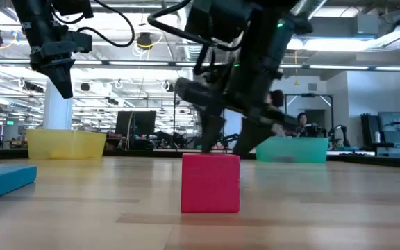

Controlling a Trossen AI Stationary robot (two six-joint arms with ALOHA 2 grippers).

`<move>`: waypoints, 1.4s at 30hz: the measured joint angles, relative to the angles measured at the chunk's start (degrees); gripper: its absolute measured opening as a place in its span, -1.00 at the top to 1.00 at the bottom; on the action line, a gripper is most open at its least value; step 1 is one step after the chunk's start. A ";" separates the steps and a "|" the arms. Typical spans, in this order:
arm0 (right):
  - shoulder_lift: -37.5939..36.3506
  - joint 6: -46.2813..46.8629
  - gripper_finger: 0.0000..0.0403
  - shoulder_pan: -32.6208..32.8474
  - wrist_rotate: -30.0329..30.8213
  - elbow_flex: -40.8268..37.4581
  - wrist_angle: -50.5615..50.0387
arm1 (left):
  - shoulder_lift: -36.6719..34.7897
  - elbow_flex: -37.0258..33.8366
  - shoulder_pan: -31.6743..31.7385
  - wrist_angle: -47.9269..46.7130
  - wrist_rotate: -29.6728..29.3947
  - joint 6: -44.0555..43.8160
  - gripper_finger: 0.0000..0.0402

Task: Sort & place blocks by color
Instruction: Put the top red block into the blue bin

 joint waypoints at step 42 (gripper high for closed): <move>-2.14 -30.42 0.77 -4.14 -0.33 0.13 5.91 | -1.51 -2.02 -2.27 8.71 6.50 -1.70 0.33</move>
